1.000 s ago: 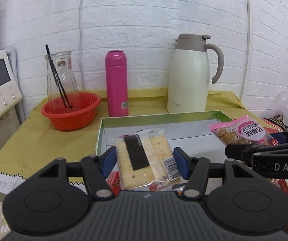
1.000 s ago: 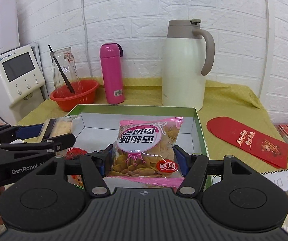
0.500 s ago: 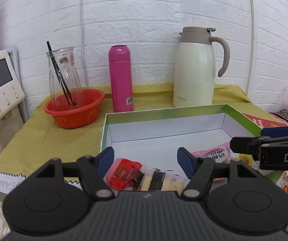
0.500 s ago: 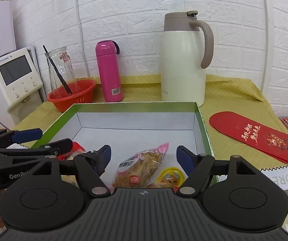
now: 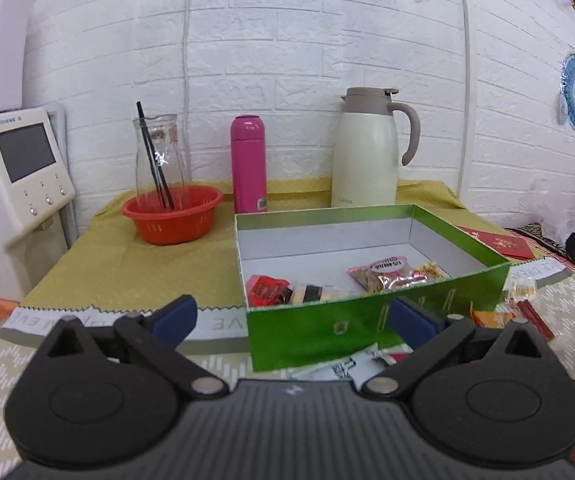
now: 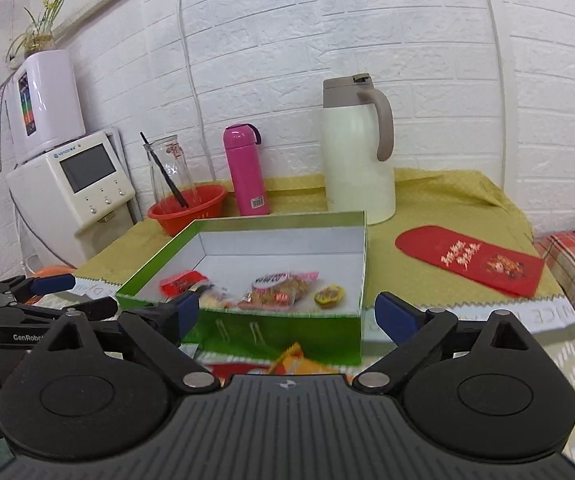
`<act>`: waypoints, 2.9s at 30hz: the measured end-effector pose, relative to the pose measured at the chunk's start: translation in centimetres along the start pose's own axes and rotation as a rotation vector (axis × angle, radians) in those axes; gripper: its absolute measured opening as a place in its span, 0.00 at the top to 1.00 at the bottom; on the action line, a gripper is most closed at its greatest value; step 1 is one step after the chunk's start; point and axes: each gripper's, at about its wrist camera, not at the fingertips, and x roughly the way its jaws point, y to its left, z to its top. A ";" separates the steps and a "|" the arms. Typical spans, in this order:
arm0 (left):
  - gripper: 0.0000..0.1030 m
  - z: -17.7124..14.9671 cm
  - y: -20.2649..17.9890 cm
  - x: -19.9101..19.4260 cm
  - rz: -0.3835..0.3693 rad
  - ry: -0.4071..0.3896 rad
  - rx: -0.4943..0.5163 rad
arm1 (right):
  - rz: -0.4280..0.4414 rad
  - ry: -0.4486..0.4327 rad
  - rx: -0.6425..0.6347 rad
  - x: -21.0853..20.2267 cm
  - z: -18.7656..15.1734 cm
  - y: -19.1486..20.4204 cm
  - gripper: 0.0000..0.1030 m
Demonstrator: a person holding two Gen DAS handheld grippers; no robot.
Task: Organize snacks
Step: 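Move the left gripper back toward the remaining snack pile, then grasp the orange-edged clear snack bag with the left gripper while the right gripper grasps the dark jerky bag, then carry both bags over the green box and open both grippers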
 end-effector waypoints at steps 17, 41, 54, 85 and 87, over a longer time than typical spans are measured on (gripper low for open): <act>0.01 -5.4 -3.6 -2.0 -0.046 0.129 0.054 | 0.063 0.172 -0.075 -0.8 -8.3 3.3 0.00; 0.45 -7.0 -5.1 0.4 -0.132 0.225 0.042 | 0.000 0.316 -0.375 1.9 -9.9 8.8 0.00; 0.49 -7.0 -3.2 -3.2 -0.115 0.198 -0.028 | -0.052 0.168 -0.453 -3.4 -10.1 10.8 0.39; 0.49 -5.2 -2.8 -5.5 -0.121 0.165 -0.088 | -0.014 0.033 -0.333 -7.5 -5.9 10.3 0.69; 0.49 -4.9 -2.9 -5.5 -0.117 0.156 -0.086 | -0.017 0.011 -0.335 -7.8 -5.3 10.2 0.69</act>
